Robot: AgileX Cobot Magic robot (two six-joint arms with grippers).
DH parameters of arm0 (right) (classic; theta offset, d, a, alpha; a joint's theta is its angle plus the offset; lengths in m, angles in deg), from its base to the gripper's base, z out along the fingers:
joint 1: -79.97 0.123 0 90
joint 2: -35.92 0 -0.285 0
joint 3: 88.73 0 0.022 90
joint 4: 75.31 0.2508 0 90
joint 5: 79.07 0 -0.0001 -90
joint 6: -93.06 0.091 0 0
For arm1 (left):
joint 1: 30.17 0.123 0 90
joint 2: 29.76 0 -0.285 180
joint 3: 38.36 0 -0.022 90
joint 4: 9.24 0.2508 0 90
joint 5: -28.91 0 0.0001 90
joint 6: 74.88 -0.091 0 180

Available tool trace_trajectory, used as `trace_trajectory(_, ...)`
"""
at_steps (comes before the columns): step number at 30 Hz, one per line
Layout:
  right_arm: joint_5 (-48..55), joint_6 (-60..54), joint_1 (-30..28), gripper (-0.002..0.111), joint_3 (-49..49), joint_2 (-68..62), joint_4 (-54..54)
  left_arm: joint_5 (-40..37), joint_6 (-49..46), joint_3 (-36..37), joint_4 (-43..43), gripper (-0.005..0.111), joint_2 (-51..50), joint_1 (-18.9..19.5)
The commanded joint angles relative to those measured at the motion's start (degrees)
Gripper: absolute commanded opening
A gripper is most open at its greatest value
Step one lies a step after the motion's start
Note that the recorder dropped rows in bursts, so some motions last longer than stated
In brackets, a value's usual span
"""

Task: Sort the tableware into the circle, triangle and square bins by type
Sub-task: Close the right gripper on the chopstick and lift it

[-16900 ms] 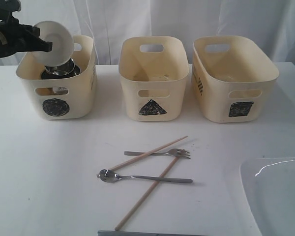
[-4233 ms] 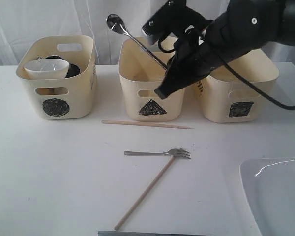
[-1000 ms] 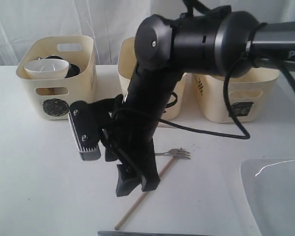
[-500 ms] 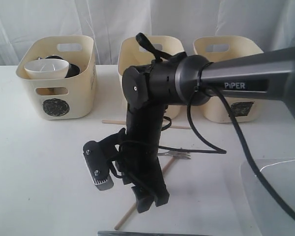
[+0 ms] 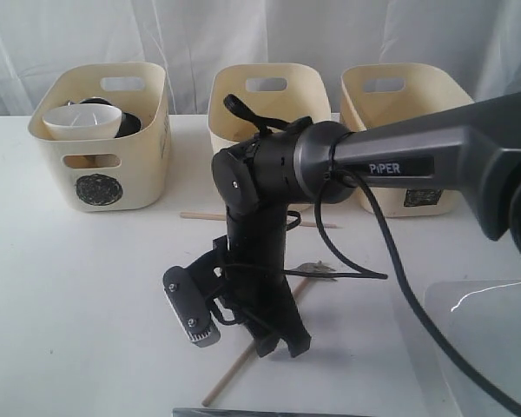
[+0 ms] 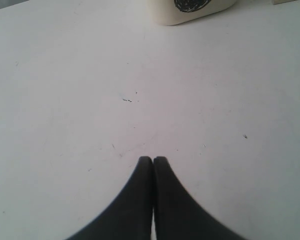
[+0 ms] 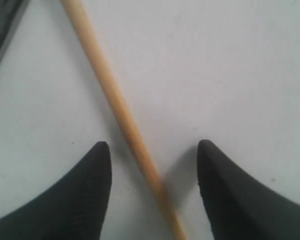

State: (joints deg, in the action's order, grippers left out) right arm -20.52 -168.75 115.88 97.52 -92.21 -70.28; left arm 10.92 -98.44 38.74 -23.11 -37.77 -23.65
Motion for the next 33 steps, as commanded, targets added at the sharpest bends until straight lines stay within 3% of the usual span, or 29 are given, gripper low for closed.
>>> trace_trajectory(1, -2.81, -0.35, 0.07, 0.049, -0.24, 0.15, -0.75, 0.0, -0.05, 0.12, -0.5, 0.0, 0.22, 0.08)
trace_trajectory(8, -2.52, -0.35, 0.07, 0.042, -0.24, 0.15, -0.37, 0.0, -0.05, 0.12, -0.5, 0.0, 0.22, 0.08)
trace_trajectory(19, -1.98, 0.0, 0.07, 0.041, -5.01, -0.2, -0.16, 0.0, -0.05, 0.12, -0.5, 0.0, 0.22, 0.08)
trace_trajectory(22, -4.4, 3.22, 0.07, 0.033, -6.42, -0.2, -0.16, 0.0, -0.05, 0.12, -0.5, 0.0, 0.22, 0.08)
trace_trajectory(27, -6.56, 6.35, 0.07, 0.001, -7.0, -0.31, -0.16, 0.0, -0.05, 0.12, -0.5, 0.0, 0.22, 0.08)
trace_trajectory(33, -7.49, 12.19, 0.07, 0.0, -7.0, -0.31, -0.61, 0.0, -0.05, 0.12, -0.5, 0.0, 0.22, 0.08)
